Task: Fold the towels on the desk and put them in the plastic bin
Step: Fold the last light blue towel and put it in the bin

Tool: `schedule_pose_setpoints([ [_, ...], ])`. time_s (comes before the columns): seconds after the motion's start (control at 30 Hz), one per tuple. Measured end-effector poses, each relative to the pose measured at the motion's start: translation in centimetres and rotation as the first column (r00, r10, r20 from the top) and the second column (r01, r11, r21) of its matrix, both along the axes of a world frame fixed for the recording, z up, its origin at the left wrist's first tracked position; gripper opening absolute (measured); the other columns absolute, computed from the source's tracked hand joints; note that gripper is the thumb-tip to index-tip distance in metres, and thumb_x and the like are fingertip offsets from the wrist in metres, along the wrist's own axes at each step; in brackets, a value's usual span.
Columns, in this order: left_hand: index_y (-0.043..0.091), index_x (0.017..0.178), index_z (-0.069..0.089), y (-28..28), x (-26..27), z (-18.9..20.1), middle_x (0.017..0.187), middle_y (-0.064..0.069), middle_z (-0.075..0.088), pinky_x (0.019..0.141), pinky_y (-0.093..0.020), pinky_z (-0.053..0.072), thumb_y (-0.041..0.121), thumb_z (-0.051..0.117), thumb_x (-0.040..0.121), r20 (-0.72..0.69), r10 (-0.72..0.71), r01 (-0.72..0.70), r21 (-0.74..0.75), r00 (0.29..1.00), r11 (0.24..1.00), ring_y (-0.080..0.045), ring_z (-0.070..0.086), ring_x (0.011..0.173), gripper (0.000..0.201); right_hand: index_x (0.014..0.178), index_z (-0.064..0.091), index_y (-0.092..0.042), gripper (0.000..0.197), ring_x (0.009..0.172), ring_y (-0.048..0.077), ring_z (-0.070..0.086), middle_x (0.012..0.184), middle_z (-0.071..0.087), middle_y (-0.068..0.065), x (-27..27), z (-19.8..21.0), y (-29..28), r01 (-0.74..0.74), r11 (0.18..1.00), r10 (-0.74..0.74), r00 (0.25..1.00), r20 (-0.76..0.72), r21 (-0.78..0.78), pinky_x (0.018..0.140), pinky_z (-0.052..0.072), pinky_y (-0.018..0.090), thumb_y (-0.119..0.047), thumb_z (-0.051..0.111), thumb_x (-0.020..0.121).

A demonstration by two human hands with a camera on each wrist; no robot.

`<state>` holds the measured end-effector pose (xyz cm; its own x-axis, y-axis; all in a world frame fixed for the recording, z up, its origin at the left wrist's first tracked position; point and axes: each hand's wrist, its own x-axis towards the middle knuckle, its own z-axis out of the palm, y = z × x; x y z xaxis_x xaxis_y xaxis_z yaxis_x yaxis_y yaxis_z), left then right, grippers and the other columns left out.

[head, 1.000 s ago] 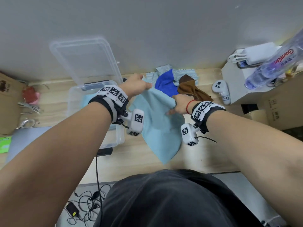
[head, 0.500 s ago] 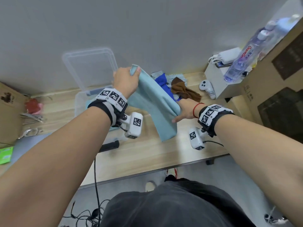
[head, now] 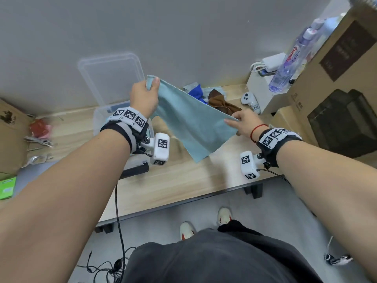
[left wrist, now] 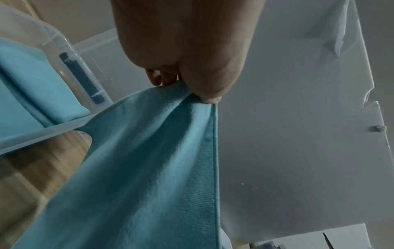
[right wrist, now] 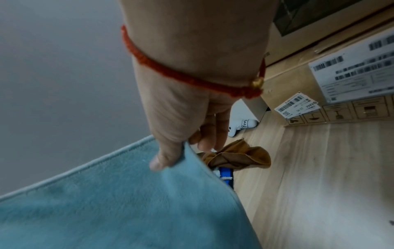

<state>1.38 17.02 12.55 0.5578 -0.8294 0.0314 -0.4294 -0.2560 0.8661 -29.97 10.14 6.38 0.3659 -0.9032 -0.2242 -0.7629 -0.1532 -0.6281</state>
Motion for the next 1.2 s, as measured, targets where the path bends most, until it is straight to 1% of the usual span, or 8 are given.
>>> schedule_pose_setpoints([
  [0.23, 0.016, 0.053, 0.031, -0.8, 0.3, 2.4, 0.052, 0.000, 0.031, 0.056, -0.032, 0.025, 0.042, 0.050, 0.098, 0.143, 0.024, -0.034, 0.070, 0.989, 0.997, -0.018, 0.028, 0.050, 0.055, 0.057, 0.041, -0.015, 0.053, 0.056, 0.018, 0.031, 0.058, 0.031, 0.001, 0.5, 2.8, -3.8, 0.009, 0.996, -0.005, 0.999, 0.054, -0.086, 0.058, 0.026, 0.032, -0.050, 0.056, 0.092],
  [0.47, 0.017, 0.055, 0.032, -2.6, 2.1, 3.1, 0.053, -0.002, 0.031, 0.060, -0.034, 0.031, 0.055, 0.050, 0.092, 0.157, 0.059, -0.064, 0.032, 0.986, 0.997, -0.023, 0.032, 0.056, 0.056, 0.081, 0.066, -0.019, 0.025, 0.074, 0.015, 0.053, 0.075, 0.060, -0.001, 0.2, 6.3, -8.2, 0.161, 0.965, -0.125, 0.977, 0.173, -0.208, 0.068, 0.038, 0.026, -0.042, 0.063, 0.092],
  [0.6, 0.020, 0.058, 0.026, -3.6, 2.4, 3.8, 0.056, 0.001, 0.027, 0.060, -0.032, 0.028, 0.056, 0.049, 0.093, 0.156, 0.090, -0.095, 0.029, 0.984, 0.995, -0.019, 0.026, 0.053, 0.055, 0.077, 0.069, -0.010, 0.035, 0.065, 0.009, 0.045, 0.068, 0.053, -0.001, 0.7, 7.1, -10.3, 0.229, 0.950, -0.142, 0.922, 0.360, -0.212, 0.063, 0.039, 0.028, -0.041, 0.061, 0.092],
  [0.67, 0.022, 0.060, 0.025, -3.9, 2.5, 4.2, 0.057, 0.002, 0.025, 0.059, -0.032, 0.026, 0.057, 0.047, 0.093, 0.089, 0.091, -0.089, -0.031, 0.992, 0.996, -0.017, 0.024, 0.053, 0.053, 0.057, 0.047, -0.018, 0.045, 0.053, 0.004, 0.027, 0.058, 0.034, -0.003, 1.2, 8.1, -10.8, 0.273, 0.938, -0.147, 0.872, 0.466, -0.214, 0.054, 0.024, 0.029, -0.040, 0.058, 0.095],
  [0.77, 0.026, 0.060, 0.025, -4.4, 2.2, 4.4, 0.058, 0.005, 0.023, 0.054, -0.031, 0.021, 0.055, 0.048, 0.093, -0.021, 0.086, -0.088, -0.135, 0.996, 0.987, -0.013, 0.021, 0.052, 0.050, 0.059, 0.022, -0.025, 0.052, 0.052, 0.007, 0.016, 0.058, 0.019, -0.005, 1.9, 9.3, -11.0, 0.318, 0.919, -0.149, 0.827, 0.541, -0.233, 0.053, 0.014, 0.030, -0.043, 0.051, 0.098],
  [0.97, 0.022, 0.054, 0.033, -3.1, 0.9, 1.2, 0.055, -0.002, 0.030, 0.051, -0.031, 0.027, 0.057, 0.054, 0.089, -0.118, 0.063, -0.072, -0.069, 0.991, 0.995, -0.017, 0.028, 0.053, 0.055, 0.060, 0.026, -0.024, 0.050, 0.052, 0.010, 0.024, 0.057, 0.026, -0.004, 1.3, 6.9, -9.7, 0.386, 0.904, -0.277, 0.856, 0.437, -0.183, 0.055, 0.020, 0.028, -0.050, 0.041, 0.100],
  [1.13, 0.006, 0.075, 0.061, -0.2, 0.1, -6.5, 0.071, -0.014, 0.057, 0.066, -0.038, 0.049, 0.085, 0.051, 0.070, -0.133, 0.067, -0.037, 0.217, 0.989, 0.976, -0.019, 0.052, 0.065, 0.080, 0.055, 0.037, -0.021, 0.053, 0.068, 0.019, 0.042, 0.064, 0.045, 0.003, -1.5, 0.0, -6.0, 0.382, 0.923, -0.364, 0.902, 0.231, -0.036, 0.065, 0.030, 0.029, -0.048, 0.042, 0.100],
  [1.2, -0.001, 0.073, 0.062, 1.5, -1.5, -8.6, 0.072, -0.018, 0.060, 0.067, -0.039, 0.049, 0.073, 0.051, 0.082, -0.090, 0.022, 0.009, 0.330, 0.996, 0.944, -0.023, 0.056, 0.067, 0.075, 0.053, 0.036, -0.023, 0.053, 0.069, 0.019, 0.041, 0.059, 0.041, 0.002, -2.7, -3.0, -4.0, 0.388, 0.921, -0.387, 0.904, 0.181, 0.027, 0.066, 0.028, 0.028, -0.043, 0.045, 0.101],
])
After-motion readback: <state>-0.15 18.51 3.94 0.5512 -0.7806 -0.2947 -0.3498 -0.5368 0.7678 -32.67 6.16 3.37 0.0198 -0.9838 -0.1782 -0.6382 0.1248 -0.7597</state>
